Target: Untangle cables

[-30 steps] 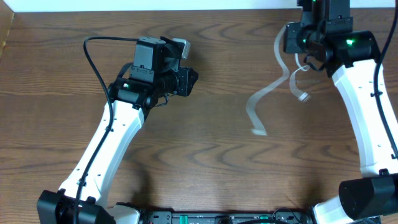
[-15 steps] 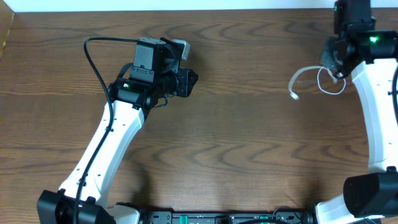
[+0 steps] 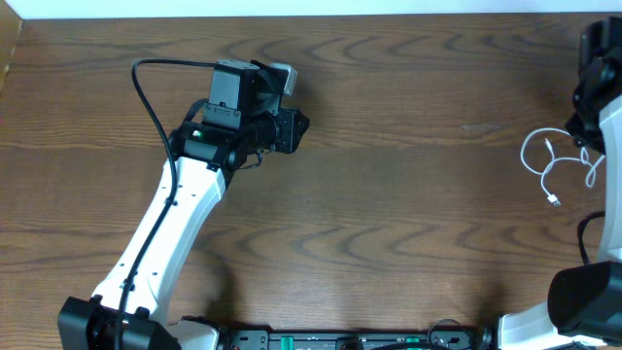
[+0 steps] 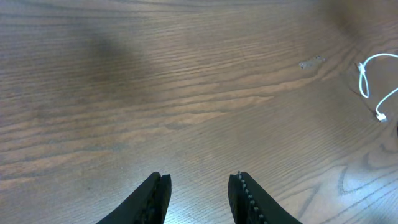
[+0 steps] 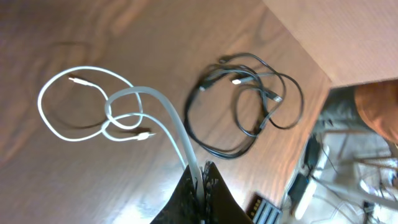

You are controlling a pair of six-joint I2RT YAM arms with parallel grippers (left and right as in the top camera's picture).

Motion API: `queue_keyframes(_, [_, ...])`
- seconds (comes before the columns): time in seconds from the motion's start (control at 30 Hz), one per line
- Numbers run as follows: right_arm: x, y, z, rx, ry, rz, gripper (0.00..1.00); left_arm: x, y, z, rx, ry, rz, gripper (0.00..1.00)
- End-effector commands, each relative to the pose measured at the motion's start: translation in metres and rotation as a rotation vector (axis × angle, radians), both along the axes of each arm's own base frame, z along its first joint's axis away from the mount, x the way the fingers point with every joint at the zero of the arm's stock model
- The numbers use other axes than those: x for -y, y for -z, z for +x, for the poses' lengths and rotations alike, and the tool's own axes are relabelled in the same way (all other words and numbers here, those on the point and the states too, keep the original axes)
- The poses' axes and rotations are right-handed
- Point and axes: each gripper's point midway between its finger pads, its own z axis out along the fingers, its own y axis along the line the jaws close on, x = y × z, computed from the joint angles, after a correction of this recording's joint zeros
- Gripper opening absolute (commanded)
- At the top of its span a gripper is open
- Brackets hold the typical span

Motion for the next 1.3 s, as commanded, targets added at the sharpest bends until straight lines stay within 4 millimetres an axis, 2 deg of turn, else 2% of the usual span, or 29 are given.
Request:
queue_keyframes(0.0, [0.016,-0.01,-0.015,0.019,0.079,-0.039,0.01,-0.002,0.005,0.001,-0.002,0.002,0.022,0.36])
queue_keyframes(0.3, [0.05,0.013,-0.052,-0.109,0.161,-0.042,0.01,-0.002,0.005,0.001,0.005,0.013,0.03,0.36])
queue_keyframes(0.6, [0.046,0.069,-0.067,-0.034,0.081,0.019,0.01,-0.002,0.005,0.001,0.007,0.015,0.031,0.36])
queue_keyframes(0.77, [0.052,0.098,-0.097,0.008,0.147,0.057,0.01,-0.002,0.006,0.001,0.005,0.015,0.031,0.36])
queue_keyframes(0.97, [0.071,0.108,-0.129,-0.014,0.27,0.094,0.01,-0.003,0.007,-0.001,-0.004,0.016,0.034,0.36])
queue_keyframes(1.1, [0.077,0.116,-0.133,-0.015,0.298,0.12,0.01,-0.003,0.006,0.0,0.001,0.016,0.032,0.36])
queue_keyframes(1.27, [0.077,0.143,-0.123,-0.039,0.295,0.194,0.01,-0.002,0.005,0.001,0.008,0.015,0.03,0.35])
